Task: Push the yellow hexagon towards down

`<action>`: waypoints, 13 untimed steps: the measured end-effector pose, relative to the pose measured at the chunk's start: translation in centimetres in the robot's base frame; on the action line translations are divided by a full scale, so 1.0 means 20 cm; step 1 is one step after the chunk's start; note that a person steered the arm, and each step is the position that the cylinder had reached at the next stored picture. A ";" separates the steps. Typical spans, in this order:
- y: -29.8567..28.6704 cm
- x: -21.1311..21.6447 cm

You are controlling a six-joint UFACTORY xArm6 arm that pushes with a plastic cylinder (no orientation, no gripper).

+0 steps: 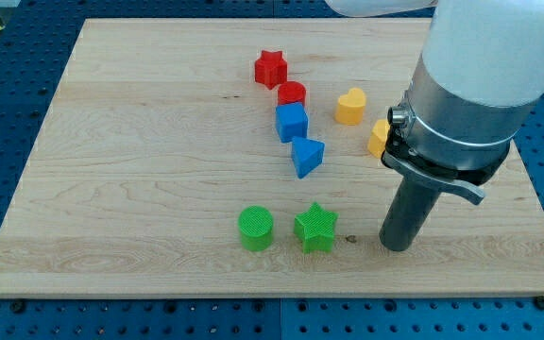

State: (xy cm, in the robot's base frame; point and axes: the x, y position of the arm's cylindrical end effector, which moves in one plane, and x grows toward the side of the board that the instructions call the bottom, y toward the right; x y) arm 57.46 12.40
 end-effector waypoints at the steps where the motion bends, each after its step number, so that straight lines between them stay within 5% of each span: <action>1: 0.00 0.00; 3: 0.30 -0.06; 5: 0.67 -0.51; 7: 0.50 -1.06; 9: 0.11 -1.06; 13: 0.06 -0.87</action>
State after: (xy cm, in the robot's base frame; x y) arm 39.97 13.57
